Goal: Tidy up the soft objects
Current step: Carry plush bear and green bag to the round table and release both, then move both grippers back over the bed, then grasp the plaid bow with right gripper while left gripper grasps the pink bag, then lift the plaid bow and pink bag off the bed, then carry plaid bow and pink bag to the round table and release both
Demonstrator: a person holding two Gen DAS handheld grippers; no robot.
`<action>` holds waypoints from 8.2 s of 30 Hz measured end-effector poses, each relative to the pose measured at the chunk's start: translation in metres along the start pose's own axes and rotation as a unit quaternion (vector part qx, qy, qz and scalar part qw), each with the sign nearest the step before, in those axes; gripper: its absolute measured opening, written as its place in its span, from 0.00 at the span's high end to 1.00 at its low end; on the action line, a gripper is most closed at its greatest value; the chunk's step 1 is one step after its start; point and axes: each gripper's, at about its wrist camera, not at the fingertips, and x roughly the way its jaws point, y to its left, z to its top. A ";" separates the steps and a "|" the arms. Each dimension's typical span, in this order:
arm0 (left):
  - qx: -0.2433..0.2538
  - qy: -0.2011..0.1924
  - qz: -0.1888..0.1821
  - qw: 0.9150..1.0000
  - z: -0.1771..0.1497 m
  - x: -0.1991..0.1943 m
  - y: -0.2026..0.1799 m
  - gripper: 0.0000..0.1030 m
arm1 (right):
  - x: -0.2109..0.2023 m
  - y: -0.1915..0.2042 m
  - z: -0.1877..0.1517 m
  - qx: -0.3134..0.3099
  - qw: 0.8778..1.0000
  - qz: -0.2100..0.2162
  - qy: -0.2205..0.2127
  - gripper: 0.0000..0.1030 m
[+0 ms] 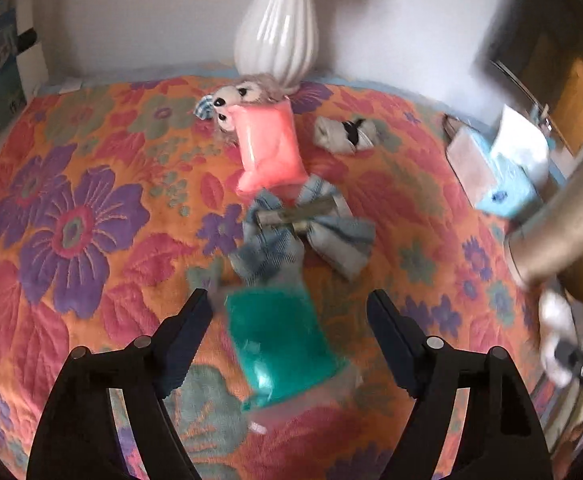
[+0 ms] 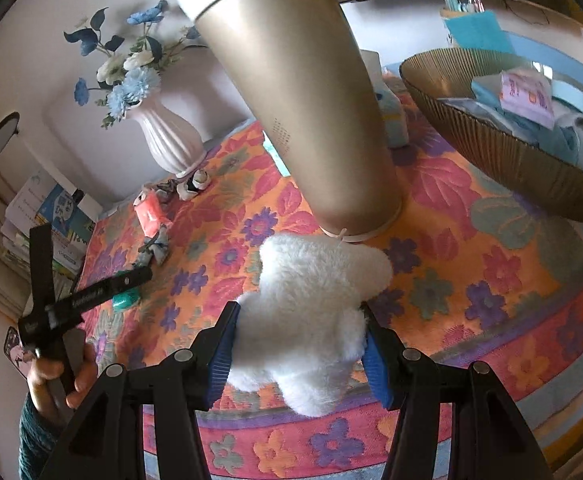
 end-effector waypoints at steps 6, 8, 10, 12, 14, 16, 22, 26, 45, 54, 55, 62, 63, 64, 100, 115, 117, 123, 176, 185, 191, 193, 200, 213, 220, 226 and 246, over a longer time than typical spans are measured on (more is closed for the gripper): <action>0.016 -0.015 0.024 0.999 -0.013 -0.009 0.000 0.64 | -0.003 0.011 -0.002 -0.018 1.000 0.002 -0.005 0.47; 0.008 -0.022 -0.006 1.000 -0.017 -0.019 -0.005 0.64 | -0.014 0.017 -0.002 -0.034 0.999 0.003 -0.015 0.47; 0.016 -0.035 -0.026 0.999 -0.026 -0.035 -0.015 0.64 | -0.028 0.021 -0.001 -0.048 0.999 0.000 -0.026 0.47; 0.034 -0.045 -0.055 0.997 -0.033 -0.054 -0.033 0.64 | -0.042 0.022 0.000 -0.062 0.998 -0.008 -0.028 0.47; 0.059 -0.057 -0.080 0.993 -0.038 -0.071 -0.056 0.64 | -0.055 0.018 0.003 -0.071 0.997 -0.031 -0.025 0.47; 0.090 -0.063 -0.107 0.988 -0.041 -0.085 -0.084 0.64 | -0.067 0.008 0.006 -0.069 0.996 -0.053 -0.023 0.47; 0.192 -0.065 -0.196 0.960 -0.051 -0.110 -0.184 0.64 | -0.116 -0.043 0.021 -0.032 0.993 -0.097 -0.056 0.47; 0.238 -0.070 -0.239 0.939 -0.043 -0.112 -0.256 0.64 | -0.148 -0.081 0.049 0.000 0.988 -0.116 -0.102 0.47; 0.220 -0.154 -0.119 0.956 0.045 -0.011 -0.412 0.48 | -0.093 -0.228 0.192 0.150 0.981 -0.082 -0.091 0.34; 0.258 -0.153 -0.142 0.943 0.024 -0.023 -0.414 0.16 | -0.106 -0.243 0.168 0.170 0.981 -0.054 -0.075 0.34; 0.265 -0.158 -0.150 0.940 0.018 -0.031 -0.412 0.16 | -0.112 -0.239 0.163 0.166 0.981 -0.052 -0.081 0.34; 0.288 -0.178 -0.149 0.929 -0.015 -0.076 -0.379 0.16 | -0.146 -0.209 0.130 0.136 0.982 -0.059 -0.113 0.34; 0.283 -0.179 -0.153 0.930 -0.019 -0.084 -0.366 0.16 | -0.151 -0.204 0.124 0.130 0.983 -0.050 -0.119 0.34; 0.278 -0.179 -0.155 0.931 -0.021 -0.089 -0.354 0.16 | -0.155 -0.198 0.117 0.123 0.984 -0.042 -0.123 0.33; -0.046 -0.088 0.069 0.993 -0.007 -0.025 0.059 0.15 | 0.131 0.130 0.035 -0.173 0.984 -0.009 0.040 0.12; -0.054 -0.079 0.070 0.993 -0.007 -0.022 0.060 0.13 | 0.144 0.145 0.019 -0.229 0.968 -0.078 0.071 0.00; -0.055 -0.078 0.070 0.993 -0.007 -0.022 0.060 0.13 | 0.144 0.144 0.020 -0.226 0.968 -0.075 0.074 0.00; -0.092 -0.029 0.029 0.995 -0.001 -0.029 0.072 0.13 | 0.146 0.150 0.028 -0.227 0.961 -0.065 0.145 0.00; 0.024 0.048 -0.018 0.998 -0.011 -0.015 0.003 0.54 | 0.122 0.153 0.020 -0.201 0.979 -0.013 0.026 0.59; 0.024 -0.024 -0.018 0.999 -0.029 -0.016 0.013 0.23 | 0.124 0.131 0.030 -0.138 0.989 0.017 0.042 0.40; 0.016 -0.027 -0.025 0.999 -0.029 -0.018 0.014 0.23 | 0.122 0.130 0.029 -0.134 0.990 0.021 0.042 0.39; 0.014 -0.029 -0.036 0.999 -0.030 -0.019 0.015 0.23 | 0.122 0.132 0.028 -0.139 0.989 0.022 0.043 0.35; -0.009 -0.066 -0.100 0.993 -0.033 -0.037 0.026 0.23 | 0.100 0.128 0.026 -0.135 0.989 0.053 -0.001 0.15; 0.012 -0.029 -0.071 0.997 -0.031 -0.024 0.015 0.23 | 0.123 0.139 0.023 -0.164 0.985 -0.008 0.042 0.10; 0.019 -0.025 -0.052 0.998 -0.031 -0.023 0.014 0.26 | 0.131 0.147 0.019 -0.190 0.980 -0.043 0.045 0.24; 0.035 -0.022 -0.026 0.999 -0.031 -0.021 0.008 0.31 | 0.127 0.156 0.013 -0.218 0.973 -0.067 0.033 0.55; 0.152 -0.143 -0.099 0.973 -0.061 -0.118 -0.115 0.65 | -0.036 0.073 -0.002 -0.127 0.991 0.008 -0.050 0.79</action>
